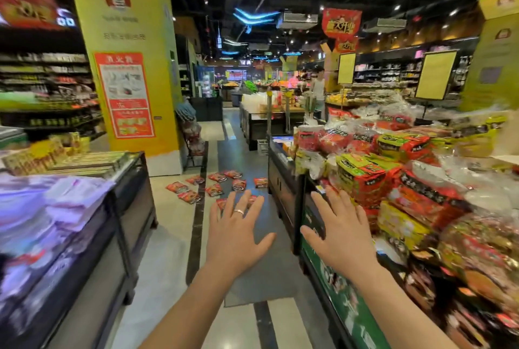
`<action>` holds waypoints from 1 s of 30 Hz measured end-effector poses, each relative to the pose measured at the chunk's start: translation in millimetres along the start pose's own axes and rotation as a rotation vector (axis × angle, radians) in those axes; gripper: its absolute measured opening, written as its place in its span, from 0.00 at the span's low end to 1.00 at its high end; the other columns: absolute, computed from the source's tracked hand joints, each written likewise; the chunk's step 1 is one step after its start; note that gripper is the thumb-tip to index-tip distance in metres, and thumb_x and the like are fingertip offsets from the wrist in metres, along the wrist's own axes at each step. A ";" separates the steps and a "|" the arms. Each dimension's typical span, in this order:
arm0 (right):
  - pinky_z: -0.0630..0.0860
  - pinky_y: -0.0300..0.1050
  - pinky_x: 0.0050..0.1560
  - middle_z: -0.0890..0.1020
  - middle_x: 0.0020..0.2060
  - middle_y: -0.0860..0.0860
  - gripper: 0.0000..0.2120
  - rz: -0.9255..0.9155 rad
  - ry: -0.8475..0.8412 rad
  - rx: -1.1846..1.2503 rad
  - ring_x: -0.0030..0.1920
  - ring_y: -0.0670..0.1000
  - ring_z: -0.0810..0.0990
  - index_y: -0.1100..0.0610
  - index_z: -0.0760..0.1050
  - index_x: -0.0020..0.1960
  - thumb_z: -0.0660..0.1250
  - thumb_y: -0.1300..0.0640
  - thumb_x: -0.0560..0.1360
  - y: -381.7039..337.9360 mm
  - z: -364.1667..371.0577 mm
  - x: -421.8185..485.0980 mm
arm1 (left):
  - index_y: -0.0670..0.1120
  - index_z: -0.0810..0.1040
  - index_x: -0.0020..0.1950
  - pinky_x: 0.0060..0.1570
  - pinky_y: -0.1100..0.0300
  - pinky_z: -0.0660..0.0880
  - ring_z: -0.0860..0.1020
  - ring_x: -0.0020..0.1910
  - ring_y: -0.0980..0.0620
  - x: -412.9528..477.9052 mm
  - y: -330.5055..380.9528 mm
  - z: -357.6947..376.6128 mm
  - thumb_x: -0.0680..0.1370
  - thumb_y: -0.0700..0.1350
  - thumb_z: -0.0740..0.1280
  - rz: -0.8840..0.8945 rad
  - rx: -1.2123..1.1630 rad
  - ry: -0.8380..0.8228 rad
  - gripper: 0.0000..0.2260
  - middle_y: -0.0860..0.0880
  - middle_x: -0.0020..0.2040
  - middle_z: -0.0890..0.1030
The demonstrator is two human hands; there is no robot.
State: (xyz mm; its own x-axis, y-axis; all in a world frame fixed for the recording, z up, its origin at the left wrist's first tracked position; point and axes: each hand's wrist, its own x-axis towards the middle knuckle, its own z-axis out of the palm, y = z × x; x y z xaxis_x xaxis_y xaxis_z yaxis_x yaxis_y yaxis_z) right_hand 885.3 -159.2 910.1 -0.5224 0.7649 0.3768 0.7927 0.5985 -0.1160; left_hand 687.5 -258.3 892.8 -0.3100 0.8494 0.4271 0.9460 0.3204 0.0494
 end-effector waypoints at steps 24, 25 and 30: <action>0.47 0.58 0.77 0.51 0.81 0.49 0.35 -0.215 -0.084 0.172 0.80 0.57 0.45 0.44 0.48 0.81 0.58 0.36 0.79 38.8 208.5 426.0 | 0.54 0.72 0.74 0.67 0.34 0.65 0.70 0.74 0.42 352.9 -101.8 194.2 0.72 0.70 0.55 -0.264 0.108 0.020 0.35 0.49 0.74 0.72; 0.47 0.58 0.77 0.51 0.81 0.49 0.35 -0.217 -0.097 0.173 0.80 0.56 0.44 0.44 0.48 0.81 0.58 0.36 0.79 38.3 217.6 441.5 | 0.54 0.72 0.74 0.67 0.34 0.66 0.70 0.73 0.42 366.1 -108.3 204.3 0.72 0.70 0.56 -0.270 0.114 0.010 0.35 0.49 0.74 0.73; 0.50 0.60 0.76 0.55 0.80 0.51 0.36 -0.195 -0.096 0.185 0.80 0.58 0.48 0.44 0.54 0.80 0.54 0.33 0.75 31.6 273.8 524.4 | 0.56 0.66 0.78 0.73 0.37 0.55 0.61 0.79 0.43 440.8 -148.2 257.4 0.72 0.71 0.52 -0.288 0.093 0.005 0.37 0.49 0.78 0.66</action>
State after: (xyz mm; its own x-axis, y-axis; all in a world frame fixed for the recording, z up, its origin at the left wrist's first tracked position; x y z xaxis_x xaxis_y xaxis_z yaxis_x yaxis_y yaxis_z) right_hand 550.3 326.0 852.5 -0.6933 0.6451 0.3211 0.6083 0.7628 -0.2192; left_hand 386.3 176.6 841.4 -0.5633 0.7165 0.4116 0.8067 0.5846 0.0863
